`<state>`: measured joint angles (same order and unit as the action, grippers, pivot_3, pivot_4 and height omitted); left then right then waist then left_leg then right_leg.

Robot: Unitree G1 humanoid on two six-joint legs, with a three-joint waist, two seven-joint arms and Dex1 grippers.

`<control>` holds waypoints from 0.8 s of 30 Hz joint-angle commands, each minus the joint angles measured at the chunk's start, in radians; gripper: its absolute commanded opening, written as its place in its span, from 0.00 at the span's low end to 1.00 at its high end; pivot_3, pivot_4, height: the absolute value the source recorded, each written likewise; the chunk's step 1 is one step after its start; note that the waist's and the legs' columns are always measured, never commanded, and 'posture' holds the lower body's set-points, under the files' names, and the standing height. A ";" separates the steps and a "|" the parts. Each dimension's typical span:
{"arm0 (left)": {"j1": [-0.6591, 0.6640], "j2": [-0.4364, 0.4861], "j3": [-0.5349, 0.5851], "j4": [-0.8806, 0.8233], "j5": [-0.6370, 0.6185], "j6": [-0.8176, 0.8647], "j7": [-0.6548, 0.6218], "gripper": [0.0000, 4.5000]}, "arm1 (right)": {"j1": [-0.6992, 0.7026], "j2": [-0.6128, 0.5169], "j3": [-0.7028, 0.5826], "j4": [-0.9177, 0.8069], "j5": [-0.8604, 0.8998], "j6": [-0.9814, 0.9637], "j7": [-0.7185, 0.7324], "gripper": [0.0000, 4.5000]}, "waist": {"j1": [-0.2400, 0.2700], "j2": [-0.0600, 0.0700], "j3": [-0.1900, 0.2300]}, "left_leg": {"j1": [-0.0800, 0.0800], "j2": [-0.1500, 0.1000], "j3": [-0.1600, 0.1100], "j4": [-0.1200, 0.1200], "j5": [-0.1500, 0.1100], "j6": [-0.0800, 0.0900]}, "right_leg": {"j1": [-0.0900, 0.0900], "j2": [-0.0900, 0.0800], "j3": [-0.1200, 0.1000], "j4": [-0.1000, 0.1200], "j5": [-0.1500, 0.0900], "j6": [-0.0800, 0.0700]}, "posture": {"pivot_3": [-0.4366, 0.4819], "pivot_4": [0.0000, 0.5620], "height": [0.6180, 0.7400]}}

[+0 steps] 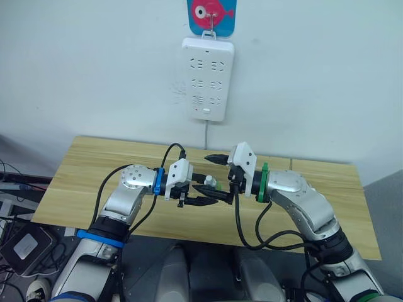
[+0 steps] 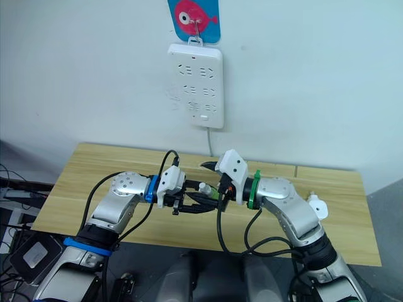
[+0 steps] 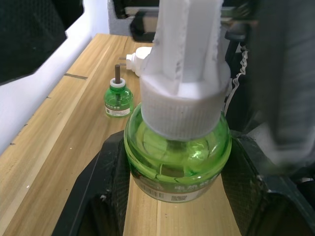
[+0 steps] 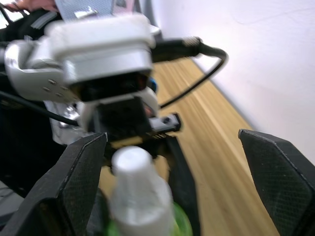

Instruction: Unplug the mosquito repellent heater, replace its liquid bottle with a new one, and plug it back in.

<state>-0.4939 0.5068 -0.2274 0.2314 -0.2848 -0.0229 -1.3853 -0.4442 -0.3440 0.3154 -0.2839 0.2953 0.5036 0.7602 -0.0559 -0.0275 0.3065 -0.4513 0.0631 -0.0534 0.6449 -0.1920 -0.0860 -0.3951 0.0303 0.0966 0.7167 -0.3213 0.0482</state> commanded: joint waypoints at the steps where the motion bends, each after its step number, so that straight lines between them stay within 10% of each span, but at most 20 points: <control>1: 0.004 0.005 0.014 -0.036 -0.010 -0.004 -0.001 0.50 | 0.025 -0.062 -0.055 -0.039 0.016 -0.028 0.041 0.99 | 0.001 0.000 0.000 | 0.000 0.000 0.000 0.000 0.000 0.000 | 0.000 0.000 0.000 0.000 0.000 0.000 | 0.43 0.43 1.00; 13: -0.021 -0.012 0.010 0.005 -0.003 -0.020 -0.002 0.50 | 0.029 -0.180 -0.190 -0.211 0.307 0.235 0.097 0.99 | -0.008 0.000 0.000 | 0.001 0.001 0.000 0.000 -0.001 0.002 | 0.001 0.001 0.000 0.001 0.000 0.000 | 0.40 0.44 1.00; 19: -0.031 -0.017 0.007 0.008 -0.001 -0.023 -0.007 0.50 | -0.011 -0.087 -0.148 -0.199 0.314 0.275 0.020 0.62 | -0.005 0.000 0.000 | 0.000 0.000 0.000 0.000 0.000 0.002 | 0.000 0.001 0.000 0.001 0.000 0.000 | 0.40 0.44 1.00; 24: -0.025 -0.016 0.007 -0.003 0.000 -0.020 -0.006 0.50 | -0.002 -0.088 -0.101 -0.195 0.275 0.235 0.022 0.62 | -0.003 0.000 0.000 | 0.000 0.000 0.000 0.000 -0.001 0.002 | 0.001 0.001 0.000 0.000 0.000 0.000 | 0.41 0.44 1.00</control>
<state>-0.5187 0.4945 -0.2283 0.2491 -0.2770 -0.0299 -1.3867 -0.4517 -0.4293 0.2114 -0.4530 0.5716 0.7657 0.7814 -0.0585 -0.0275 0.3063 -0.4508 0.0632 -0.0537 0.6450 -0.1925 -0.0844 -0.3946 0.0310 0.0967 0.7171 -0.3212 0.0480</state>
